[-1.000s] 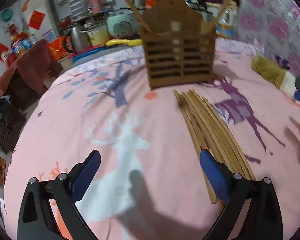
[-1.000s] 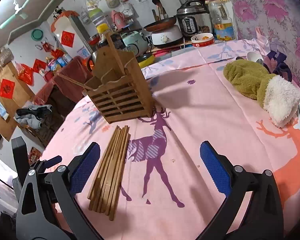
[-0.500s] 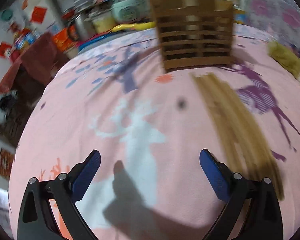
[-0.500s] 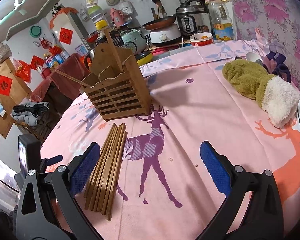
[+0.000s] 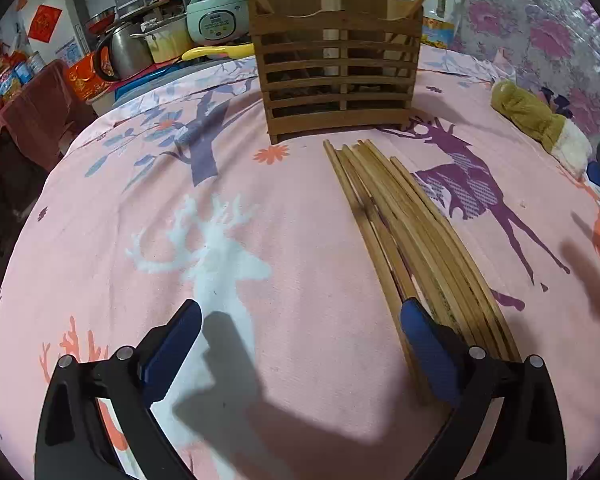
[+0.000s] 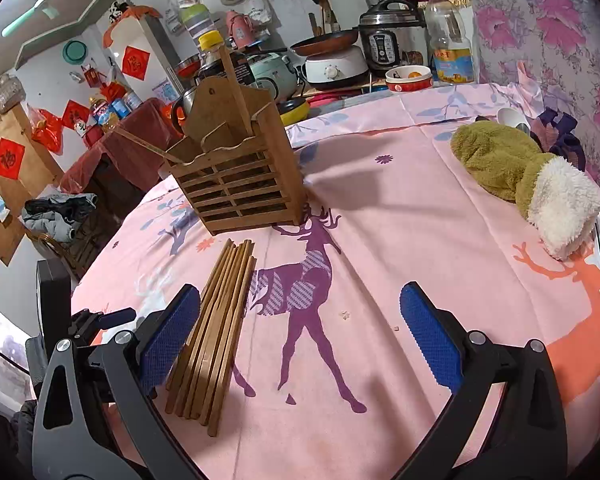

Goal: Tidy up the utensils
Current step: 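Move both open tools back over the chopstick pile, then grasp a printed bamboo chopstick with the left tool while the right tool grasps another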

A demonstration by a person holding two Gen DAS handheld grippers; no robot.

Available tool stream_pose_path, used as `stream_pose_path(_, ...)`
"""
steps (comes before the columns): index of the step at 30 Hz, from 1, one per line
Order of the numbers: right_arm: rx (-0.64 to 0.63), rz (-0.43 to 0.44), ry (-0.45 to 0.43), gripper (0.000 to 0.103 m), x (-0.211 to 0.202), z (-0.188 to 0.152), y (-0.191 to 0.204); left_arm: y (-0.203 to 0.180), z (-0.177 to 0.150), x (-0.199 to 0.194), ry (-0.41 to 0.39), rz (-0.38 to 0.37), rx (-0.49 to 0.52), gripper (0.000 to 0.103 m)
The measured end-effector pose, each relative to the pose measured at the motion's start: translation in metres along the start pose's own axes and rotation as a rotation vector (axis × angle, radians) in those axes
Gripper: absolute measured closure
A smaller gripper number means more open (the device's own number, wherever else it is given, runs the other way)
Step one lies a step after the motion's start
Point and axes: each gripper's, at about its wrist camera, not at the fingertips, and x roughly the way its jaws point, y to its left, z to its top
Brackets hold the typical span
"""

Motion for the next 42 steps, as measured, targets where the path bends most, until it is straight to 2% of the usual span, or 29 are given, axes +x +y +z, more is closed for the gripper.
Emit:
stream_pose_path(3,-0.011,-0.006,0.014,0.006,0.003,-0.003,0.002,0.012,0.001,0.009,0.034,0.063,-0.046,0.005)
stream_pose_path(6,-0.058,-0.024,0.030,0.006,0.006,-0.010,0.013,0.025,0.001,0.002,0.018,0.006,-0.105,0.005)
stream_pose_path(9,-0.136,-0.066,0.040,0.006,0.009,-0.022,0.028,0.023,0.001,-0.010,-0.029,-0.029,-0.096,0.005)
stream_pose_path(12,-0.187,-0.087,0.082,0.006,0.013,-0.038,0.035,0.011,0.000,-0.011,-0.021,-0.067,-0.052,0.005)
stream_pose_path(16,-0.286,-0.130,0.110,0.006,0.014,-0.060,0.048,-0.006,-0.005,0.006,0.045,-0.027,0.019,0.004)
stream_pose_path(18,-0.348,-0.157,0.096,0.006,0.011,-0.067,0.056,-0.005,-0.006,0.005,0.041,-0.019,0.021,0.005)
stream_pose_path(21,-0.431,-0.184,0.074,0.006,0.008,-0.073,0.068,0.001,-0.005,0.006,0.044,0.002,-0.004,0.004)
stream_pose_path(27,-0.456,-0.202,0.056,0.006,0.004,-0.075,0.072,0.026,-0.003,0.004,0.031,0.133,-0.090,0.007)
stream_pose_path(30,-0.461,-0.208,0.052,0.006,0.004,-0.075,0.075,0.031,-0.002,0.001,0.025,0.144,-0.105,0.017)
stream_pose_path(35,-0.475,-0.216,0.038,0.006,0.002,-0.077,0.078,0.020,-0.004,-0.004,0.008,0.146,-0.059,0.033)
stream_pose_path(38,-0.476,-0.218,0.029,0.006,0.001,-0.077,0.078,0.014,-0.005,-0.005,0.002,0.120,-0.042,0.047)
stream_pose_path(41,-0.482,-0.220,0.023,0.006,0.000,-0.077,0.079,0.008,-0.006,-0.007,-0.004,0.095,-0.017,0.069)
stream_pose_path(42,-0.484,-0.221,0.021,0.006,-0.001,-0.077,0.079,0.006,-0.007,-0.007,-0.005,0.091,-0.007,0.082)
